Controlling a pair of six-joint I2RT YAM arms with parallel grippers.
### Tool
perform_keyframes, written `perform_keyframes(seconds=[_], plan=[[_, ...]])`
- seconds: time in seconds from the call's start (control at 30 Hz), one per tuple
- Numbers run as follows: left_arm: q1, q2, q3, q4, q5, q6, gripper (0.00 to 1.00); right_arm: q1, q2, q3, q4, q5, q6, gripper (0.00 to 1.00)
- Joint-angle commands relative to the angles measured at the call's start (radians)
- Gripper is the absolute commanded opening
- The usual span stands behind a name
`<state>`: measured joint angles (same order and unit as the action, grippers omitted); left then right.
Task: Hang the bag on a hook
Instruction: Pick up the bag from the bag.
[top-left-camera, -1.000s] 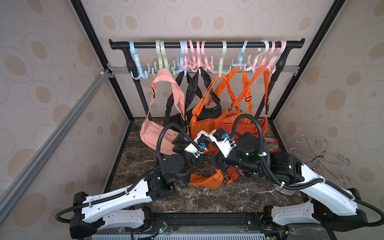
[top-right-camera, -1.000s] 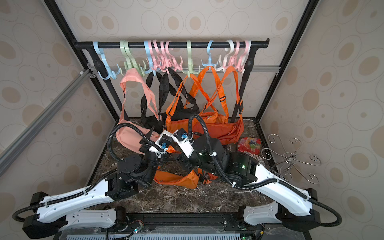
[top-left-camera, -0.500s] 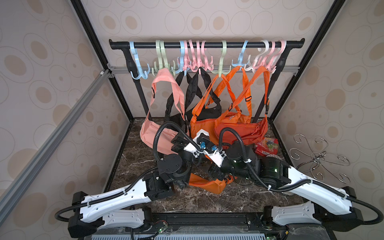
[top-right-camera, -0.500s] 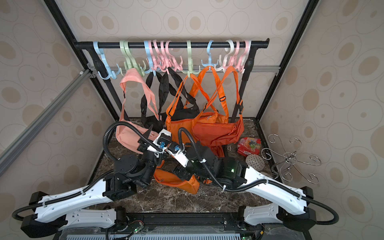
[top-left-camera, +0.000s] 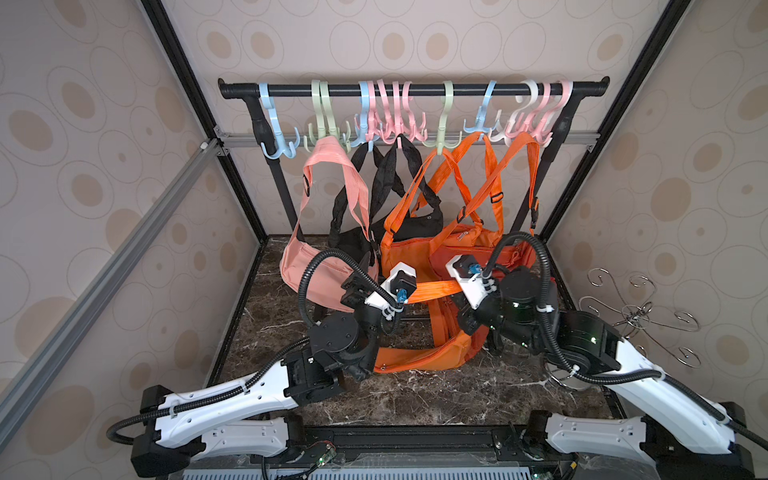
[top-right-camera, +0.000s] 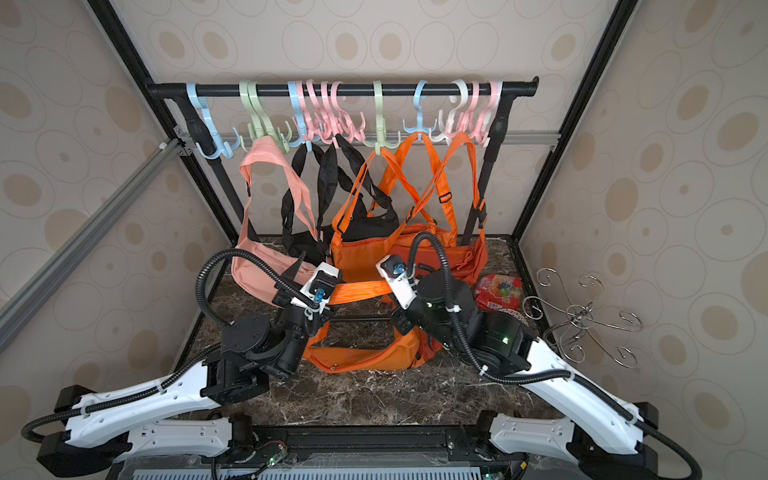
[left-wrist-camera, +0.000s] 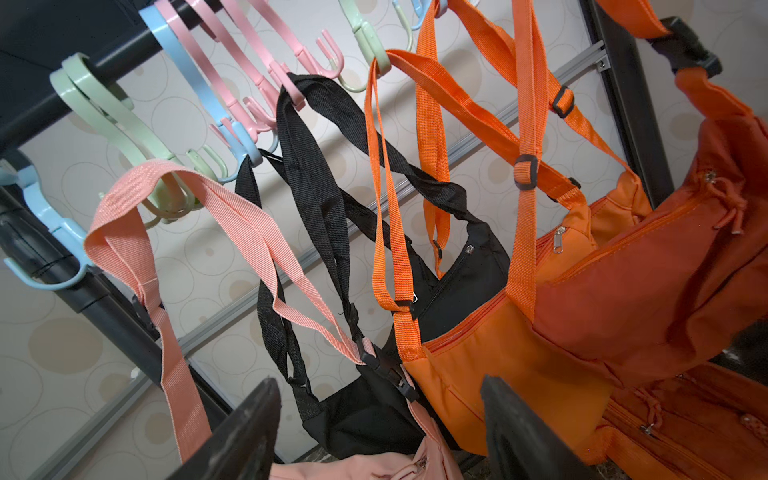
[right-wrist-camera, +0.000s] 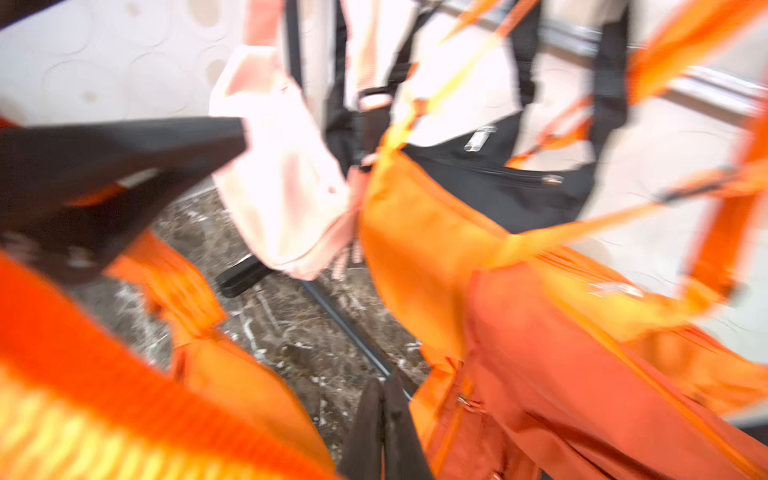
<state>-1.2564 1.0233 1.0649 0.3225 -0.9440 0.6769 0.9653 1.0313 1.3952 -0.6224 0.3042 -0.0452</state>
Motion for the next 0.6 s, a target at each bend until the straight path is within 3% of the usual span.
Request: perform_keyframes(seconds=[0.0,0.13,0.3,0.4,0.5,0.57], plan=[[0.01,-0.061,0.009,0.073,-0.032,0.021,0.7,-0.053,-0.035,0.03,-0.062,-0.001,0.018,0.0],[0.016,-0.071,0.018,0.071,-0.031,0.035,0.57,-0.082,-0.024,0.022,-0.09,0.019,0.022,0.0],[0.016,-0.068,0.023,0.04,0.003,0.017,0.23,-0.086,-0.001,0.016,-0.081,0.013,0.033,0.0],[0.016,-0.044,0.051,0.011,0.031,0.0,0.01,-0.08,0.046,0.064,-0.094,-0.074,0.026,0.29],[0.015,-0.005,0.083,0.008,0.038,0.014,0.0,-0.038,0.096,0.127,-0.081,-0.078,-0.005,0.41],[0.015,0.014,0.1,0.011,0.041,0.02,0.0,-0.013,0.126,0.17,-0.063,-0.059,-0.026,0.42]])
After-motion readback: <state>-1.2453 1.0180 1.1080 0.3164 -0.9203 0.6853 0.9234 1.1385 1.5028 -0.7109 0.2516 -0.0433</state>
